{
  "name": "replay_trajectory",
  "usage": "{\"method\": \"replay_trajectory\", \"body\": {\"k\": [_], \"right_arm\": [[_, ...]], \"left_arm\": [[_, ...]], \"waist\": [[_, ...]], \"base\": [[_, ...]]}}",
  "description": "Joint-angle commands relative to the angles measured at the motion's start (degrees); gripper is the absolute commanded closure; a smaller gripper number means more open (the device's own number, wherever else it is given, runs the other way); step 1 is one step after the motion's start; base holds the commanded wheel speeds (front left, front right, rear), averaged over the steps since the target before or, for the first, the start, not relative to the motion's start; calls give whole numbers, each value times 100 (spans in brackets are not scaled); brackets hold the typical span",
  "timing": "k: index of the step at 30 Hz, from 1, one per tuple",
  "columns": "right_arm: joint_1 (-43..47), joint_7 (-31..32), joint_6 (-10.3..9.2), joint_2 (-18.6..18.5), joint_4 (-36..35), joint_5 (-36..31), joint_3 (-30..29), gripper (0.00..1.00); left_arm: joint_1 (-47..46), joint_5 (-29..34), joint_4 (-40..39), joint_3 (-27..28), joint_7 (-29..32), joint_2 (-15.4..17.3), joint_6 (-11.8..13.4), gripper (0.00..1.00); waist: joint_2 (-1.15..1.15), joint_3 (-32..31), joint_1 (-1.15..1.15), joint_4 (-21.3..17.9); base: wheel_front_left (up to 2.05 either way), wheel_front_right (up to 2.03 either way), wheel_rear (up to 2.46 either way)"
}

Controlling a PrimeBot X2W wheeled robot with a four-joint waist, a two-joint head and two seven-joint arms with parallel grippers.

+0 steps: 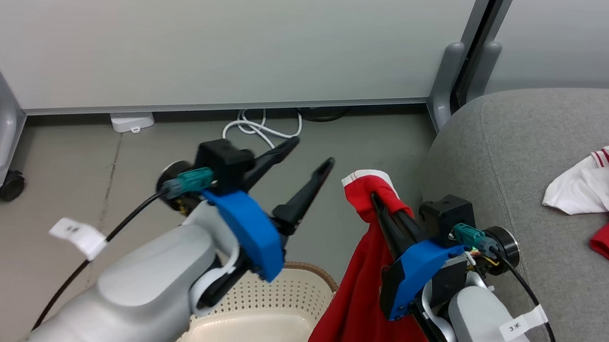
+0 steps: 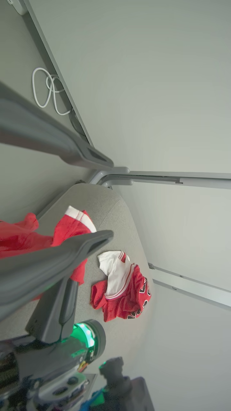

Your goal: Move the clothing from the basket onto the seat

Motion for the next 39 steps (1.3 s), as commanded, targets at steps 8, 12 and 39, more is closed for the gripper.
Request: {"method": "replay_trajectory", "body": {"k": [8,12,39], "right_arm": [[166,-11,1,-9,-334,-113,-118,100],[218,16,1,-9,-501,-117,-82,100],[750,211,1,-6,-1626,-287,-246,100]], "left_arm": [[1417,1062,-1527,1677,-50,585,441,0],[2277,1677,-2083,2386,-47,678,476,0],[3879,3199,-2678,4435,-48,290,95,0]], "waist": [[0,72,0,-134],[0,97,0,-300],[0,488,0,-2322]], "base": [[0,0,0],[0,0,0],[0,0,0]]}}
